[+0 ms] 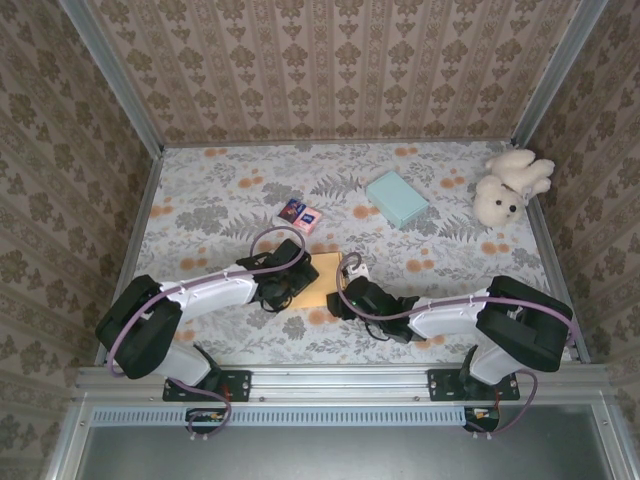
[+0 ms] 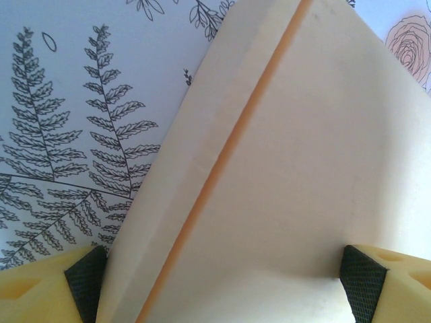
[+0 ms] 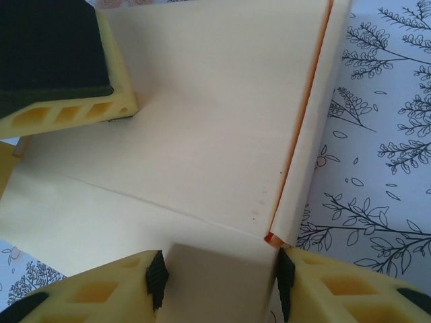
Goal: Fold the paper box
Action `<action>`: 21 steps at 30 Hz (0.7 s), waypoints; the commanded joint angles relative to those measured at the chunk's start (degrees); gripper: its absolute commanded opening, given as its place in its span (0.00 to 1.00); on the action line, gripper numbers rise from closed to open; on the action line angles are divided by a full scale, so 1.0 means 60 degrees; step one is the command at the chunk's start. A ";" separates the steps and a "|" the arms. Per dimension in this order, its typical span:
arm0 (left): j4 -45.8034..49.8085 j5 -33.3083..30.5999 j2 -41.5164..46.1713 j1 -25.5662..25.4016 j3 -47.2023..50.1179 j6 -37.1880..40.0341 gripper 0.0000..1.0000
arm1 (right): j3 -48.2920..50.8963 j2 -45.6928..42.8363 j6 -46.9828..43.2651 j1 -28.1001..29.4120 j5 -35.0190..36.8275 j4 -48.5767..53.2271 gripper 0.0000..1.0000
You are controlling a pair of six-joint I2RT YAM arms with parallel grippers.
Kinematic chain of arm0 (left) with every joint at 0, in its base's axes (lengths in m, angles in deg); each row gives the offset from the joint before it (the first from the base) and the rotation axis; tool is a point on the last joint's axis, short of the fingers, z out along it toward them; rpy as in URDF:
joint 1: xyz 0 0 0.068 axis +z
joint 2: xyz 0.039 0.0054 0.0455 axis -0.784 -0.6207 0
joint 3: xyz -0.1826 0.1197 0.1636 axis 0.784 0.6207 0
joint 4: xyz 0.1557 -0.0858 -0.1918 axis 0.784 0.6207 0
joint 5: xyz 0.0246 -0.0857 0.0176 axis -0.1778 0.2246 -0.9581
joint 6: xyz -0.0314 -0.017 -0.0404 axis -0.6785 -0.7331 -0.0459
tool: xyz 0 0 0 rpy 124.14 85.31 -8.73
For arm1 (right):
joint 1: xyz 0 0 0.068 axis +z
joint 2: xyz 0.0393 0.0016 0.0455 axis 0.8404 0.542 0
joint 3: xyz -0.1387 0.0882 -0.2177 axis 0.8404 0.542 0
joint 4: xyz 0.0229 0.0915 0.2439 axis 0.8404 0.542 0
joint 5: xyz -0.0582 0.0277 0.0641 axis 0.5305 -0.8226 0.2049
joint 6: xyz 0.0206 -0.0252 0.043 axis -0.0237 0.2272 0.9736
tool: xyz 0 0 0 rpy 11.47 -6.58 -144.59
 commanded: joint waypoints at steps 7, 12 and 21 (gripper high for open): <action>0.1758 0.0075 -0.0571 0.0015 0.0488 0.0045 0.90 | 0.0059 0.0439 -0.0234 0.0049 -0.0005 0.0015 0.49; 0.1729 0.0032 -0.0597 0.0022 0.0535 0.0030 0.90 | 0.0195 0.0551 -0.0359 0.0065 0.0244 -0.0105 0.49; 0.1691 0.0061 -0.0625 0.0028 0.0548 0.0040 0.90 | 0.0328 0.0708 -0.0553 0.0123 0.0617 -0.0223 0.50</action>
